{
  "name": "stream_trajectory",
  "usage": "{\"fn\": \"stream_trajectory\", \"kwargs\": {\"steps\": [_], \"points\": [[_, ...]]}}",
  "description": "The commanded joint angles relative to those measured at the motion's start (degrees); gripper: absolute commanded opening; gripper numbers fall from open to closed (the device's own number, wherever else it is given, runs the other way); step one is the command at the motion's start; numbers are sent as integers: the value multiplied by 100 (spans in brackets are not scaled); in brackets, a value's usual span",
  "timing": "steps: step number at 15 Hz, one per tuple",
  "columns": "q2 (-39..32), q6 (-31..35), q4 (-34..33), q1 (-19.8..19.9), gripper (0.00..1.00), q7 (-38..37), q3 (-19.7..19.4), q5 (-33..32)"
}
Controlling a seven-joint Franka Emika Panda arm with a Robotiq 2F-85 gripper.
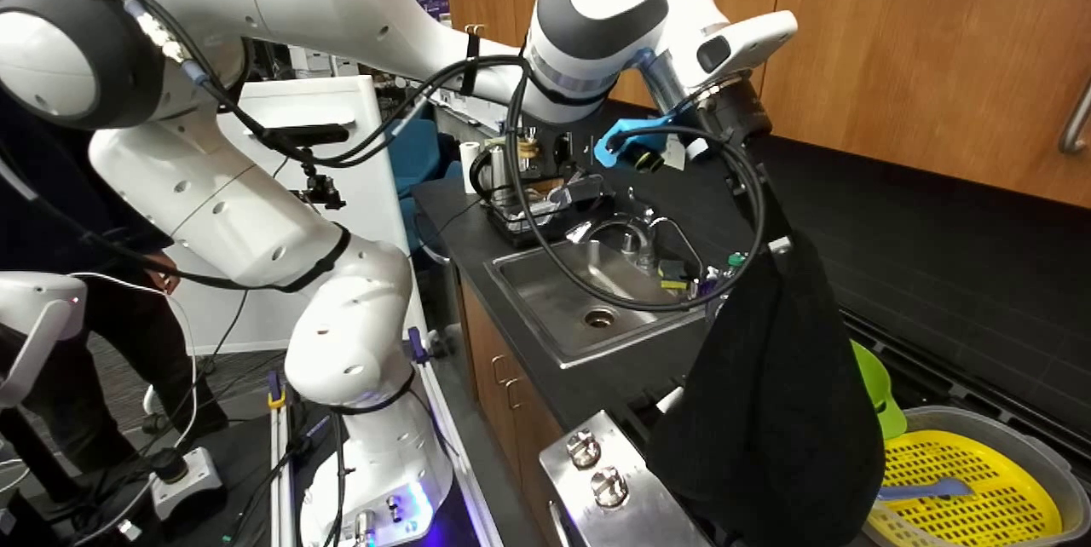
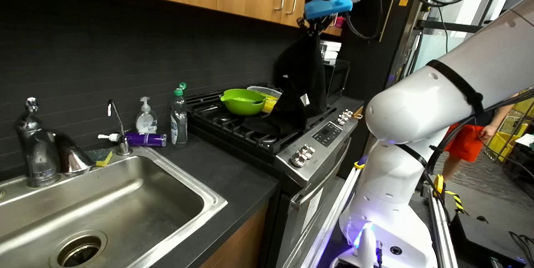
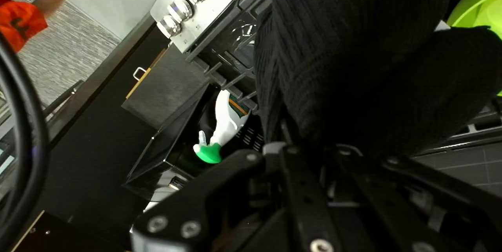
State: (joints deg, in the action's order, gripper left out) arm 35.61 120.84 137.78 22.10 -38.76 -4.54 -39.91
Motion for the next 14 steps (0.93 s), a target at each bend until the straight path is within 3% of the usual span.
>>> {"fn": "stream_trajectory", "kwargs": {"steps": [1,5,6,7,8,9,12,14], "points": [[-148,-109,-107,15,23,-11,-44,-22],[-231,-142,-3,-16,16,-45,-67,17],[-249,-156,10,-47,26,5,-92,70],[-262,-189,13,-85,43,48,-102,149],[-207,-97,46,-41,44,-10,-77,40],[-227,-108,45,-48,23,-4,-76,50],[-229,-107,48,-49,42,-4,-76,49],[-229,-107,48,-49,44,-4,-76,49]]}}
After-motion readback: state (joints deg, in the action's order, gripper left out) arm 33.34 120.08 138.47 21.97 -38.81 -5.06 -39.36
